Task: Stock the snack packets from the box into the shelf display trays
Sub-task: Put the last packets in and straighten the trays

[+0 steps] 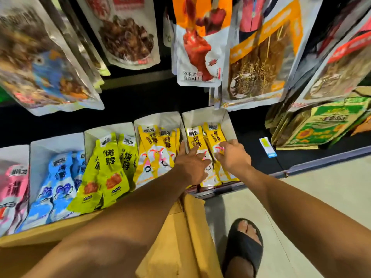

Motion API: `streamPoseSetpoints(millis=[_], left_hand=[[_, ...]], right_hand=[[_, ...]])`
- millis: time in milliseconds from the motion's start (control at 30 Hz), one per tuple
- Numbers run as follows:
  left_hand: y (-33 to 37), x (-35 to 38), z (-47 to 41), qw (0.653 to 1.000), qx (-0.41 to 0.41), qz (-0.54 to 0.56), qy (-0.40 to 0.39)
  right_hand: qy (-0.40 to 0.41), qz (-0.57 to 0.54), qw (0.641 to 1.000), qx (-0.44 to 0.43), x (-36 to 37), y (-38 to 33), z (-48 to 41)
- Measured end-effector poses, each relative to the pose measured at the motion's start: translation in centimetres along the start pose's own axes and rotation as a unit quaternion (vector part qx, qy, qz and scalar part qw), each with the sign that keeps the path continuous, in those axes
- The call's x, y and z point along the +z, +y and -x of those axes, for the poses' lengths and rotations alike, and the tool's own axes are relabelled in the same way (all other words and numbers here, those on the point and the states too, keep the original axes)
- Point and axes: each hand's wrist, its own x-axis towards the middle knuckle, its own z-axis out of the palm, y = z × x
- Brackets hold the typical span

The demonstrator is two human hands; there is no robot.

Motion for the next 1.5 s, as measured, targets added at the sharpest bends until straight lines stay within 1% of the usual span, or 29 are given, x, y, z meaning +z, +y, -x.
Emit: streamPoseSetpoints(millis=[100, 267, 367, 467, 600, 800, 900, 967, 1000, 1033, 1100, 1167, 1233, 1333, 1400, 1500], left_hand=[[-0.1, 0.9, -0.3, 1.0, -0.006, -0.014, -0.024], [-0.3, 1.9, -0.2, 0.999, -0.005, -0.025, -0.022], [-0.2, 1.7, -0.1, 1.0, -0.003, -0.019, -0.017], [-0.2, 1.5, 0.3, 1.0, -0.001, 0.003, 0.0], [-1.0, 1.4, 1.5, 0.998, -0.004, 0.035, 0.043], [-3.1, 0.8, 4.9, 0.992, -0.021, 0.088, 0.082], [-4.5, 1.3, 7.2, 0.986, -0.05, 0.102, 0.123], [-5.6, 1.9, 8.6, 0.98, -0.095, 0.101, 0.142], [-6.1, 2.3, 9.2, 0.977, -0.124, 0.107, 0.139], [-6.8, 2.7, 9.8, 0.973, -0.152, 0.118, 0.13], [-7.9, 3.3, 10.8, 0.962, -0.2, 0.146, 0.11], [-8.8, 3.8, 11.7, 0.957, -0.223, 0.141, 0.117], [-9.5, 4.4, 12.3, 0.959, -0.214, 0.14, 0.124], [-10.3, 5.0, 12.4, 0.96, -0.173, 0.183, 0.122], [-10.2, 5.0, 12.4, 0.959, -0.151, 0.209, 0.113], [-9.6, 4.8, 12.4, 0.952, -0.161, 0.241, 0.102]], right_hand=[[-0.004, 0.013, 1.0, -0.016, 0.6, 0.6, -0.1], [-0.021, -0.022, 0.998, -0.052, 1.1, 1.6, -0.1], [-0.024, -0.001, 0.997, -0.069, 1.3, 2.0, 0.1], [-0.016, 0.005, 0.998, -0.066, 1.2, 1.7, 0.0], [-0.013, -0.012, 0.998, -0.056, 0.4, 1.1, 0.1], [-0.003, -0.009, 0.998, -0.054, -1.5, 0.0, 0.9], [0.01, -0.029, 0.997, -0.075, -2.2, -1.0, 1.6], [0.028, -0.038, 0.993, -0.106, -2.4, -2.0, 2.3], [0.033, -0.044, 0.991, -0.122, -2.4, -2.7, 2.7], [0.026, -0.058, 0.989, -0.133, -2.5, -3.6, 3.1], [-0.017, -0.116, 0.982, -0.146, -2.3, -5.8, 3.9], [-0.061, -0.191, 0.968, -0.148, -1.6, -8.0, 4.4], [-0.106, -0.238, 0.957, -0.13, -0.5, -9.9, 4.4], [-0.173, -0.239, 0.951, -0.097, 1.6, -12.1, 3.7], [-0.181, -0.252, 0.948, -0.074, 2.8, -12.6, 3.1], [-0.175, -0.296, 0.938, -0.033, 3.4, -12.3, 2.9]])
